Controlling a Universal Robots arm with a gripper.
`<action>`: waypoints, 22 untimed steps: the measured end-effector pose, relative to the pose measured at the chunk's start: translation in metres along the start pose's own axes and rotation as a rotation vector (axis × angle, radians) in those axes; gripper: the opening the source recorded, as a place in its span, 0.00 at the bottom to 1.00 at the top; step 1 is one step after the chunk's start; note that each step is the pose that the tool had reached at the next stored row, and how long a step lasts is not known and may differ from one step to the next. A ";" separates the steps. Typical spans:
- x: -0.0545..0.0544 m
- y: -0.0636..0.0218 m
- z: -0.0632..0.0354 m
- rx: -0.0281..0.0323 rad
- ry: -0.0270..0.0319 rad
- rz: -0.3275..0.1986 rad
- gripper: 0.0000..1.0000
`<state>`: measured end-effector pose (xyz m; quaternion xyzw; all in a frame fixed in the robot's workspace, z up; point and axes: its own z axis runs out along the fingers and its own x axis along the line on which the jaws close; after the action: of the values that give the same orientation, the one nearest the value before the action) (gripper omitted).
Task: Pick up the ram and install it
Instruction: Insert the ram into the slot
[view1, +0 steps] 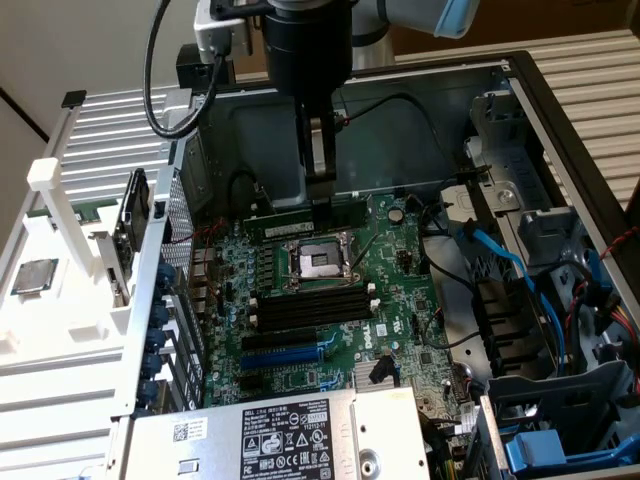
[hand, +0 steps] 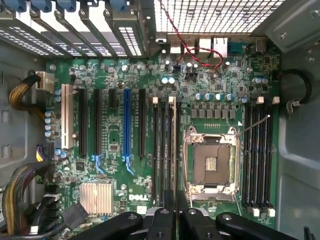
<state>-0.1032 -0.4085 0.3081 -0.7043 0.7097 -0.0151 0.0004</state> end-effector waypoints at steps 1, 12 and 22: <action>0.000 -0.0014 0.0026 0.0000 -0.0007 0.002 0.13; 0.006 -0.0046 0.0194 -0.0136 -0.0122 0.030 0.13; 0.006 -0.0045 0.0228 -0.0133 -0.0165 0.029 0.13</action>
<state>-0.0982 -0.4150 0.2855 -0.6939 0.7201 -0.0046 0.0018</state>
